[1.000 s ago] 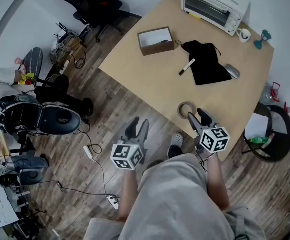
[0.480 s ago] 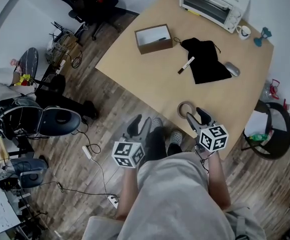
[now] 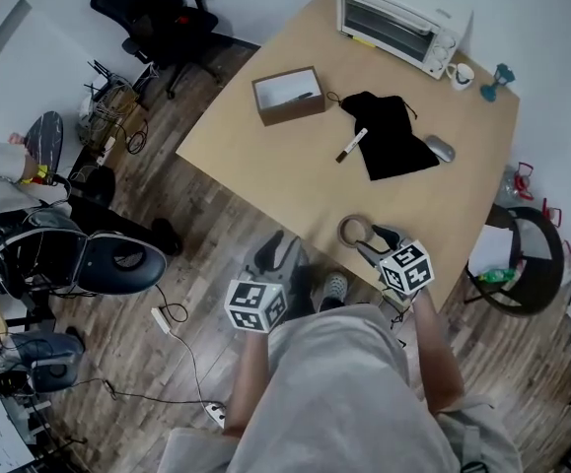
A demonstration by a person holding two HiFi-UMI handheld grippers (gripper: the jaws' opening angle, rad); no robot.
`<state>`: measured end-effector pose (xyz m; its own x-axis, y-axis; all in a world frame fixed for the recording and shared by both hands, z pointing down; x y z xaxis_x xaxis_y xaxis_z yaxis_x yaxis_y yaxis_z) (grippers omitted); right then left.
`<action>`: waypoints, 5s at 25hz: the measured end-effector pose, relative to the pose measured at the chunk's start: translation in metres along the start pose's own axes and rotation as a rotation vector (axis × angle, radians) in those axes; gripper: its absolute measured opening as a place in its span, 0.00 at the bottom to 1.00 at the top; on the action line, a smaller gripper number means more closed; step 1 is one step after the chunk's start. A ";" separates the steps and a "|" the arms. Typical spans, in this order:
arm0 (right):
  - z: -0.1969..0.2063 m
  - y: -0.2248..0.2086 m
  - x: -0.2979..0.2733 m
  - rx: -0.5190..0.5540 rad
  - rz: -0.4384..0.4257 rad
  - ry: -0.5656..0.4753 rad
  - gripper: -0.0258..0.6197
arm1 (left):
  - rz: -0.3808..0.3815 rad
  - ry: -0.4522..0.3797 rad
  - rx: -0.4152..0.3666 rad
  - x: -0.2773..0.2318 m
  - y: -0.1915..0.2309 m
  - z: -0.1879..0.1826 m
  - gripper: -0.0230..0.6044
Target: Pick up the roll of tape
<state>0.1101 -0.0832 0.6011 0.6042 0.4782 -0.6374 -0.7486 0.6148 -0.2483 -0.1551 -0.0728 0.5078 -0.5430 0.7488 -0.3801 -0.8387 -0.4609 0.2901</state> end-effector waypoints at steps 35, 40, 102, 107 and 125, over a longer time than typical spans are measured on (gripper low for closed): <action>0.016 -0.048 -0.091 -0.016 0.064 0.375 0.25 | -0.039 0.070 -0.028 0.009 0.005 0.011 0.26; 0.015 -0.048 -0.095 -0.049 0.090 0.391 0.21 | -0.035 0.070 -0.030 0.009 0.007 0.010 0.26; -0.072 -0.007 -0.031 -0.045 0.136 0.049 0.14 | 0.004 0.006 -0.026 0.005 -0.006 0.004 0.21; -0.096 0.006 -0.019 -0.024 0.128 -0.033 0.14 | -0.012 -0.010 -0.018 0.011 0.003 0.001 0.21; -0.127 0.030 0.057 -0.081 0.166 -0.330 0.14 | -0.037 -0.069 -0.023 0.010 0.004 -0.015 0.11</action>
<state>0.0871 -0.1171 0.4644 0.5183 0.7518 -0.4075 -0.8550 0.4664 -0.2269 -0.1642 -0.0745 0.4920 -0.5084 0.7960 -0.3285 -0.8591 -0.4427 0.2569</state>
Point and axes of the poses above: the fingertips, and each gripper's own axes: x backward along the fingers, y to its left, z out of its underside, the point moved 9 cm from there along x, backward along the fingers, and after that the axes turned 1 degree about -z, right-handed, at the moved point
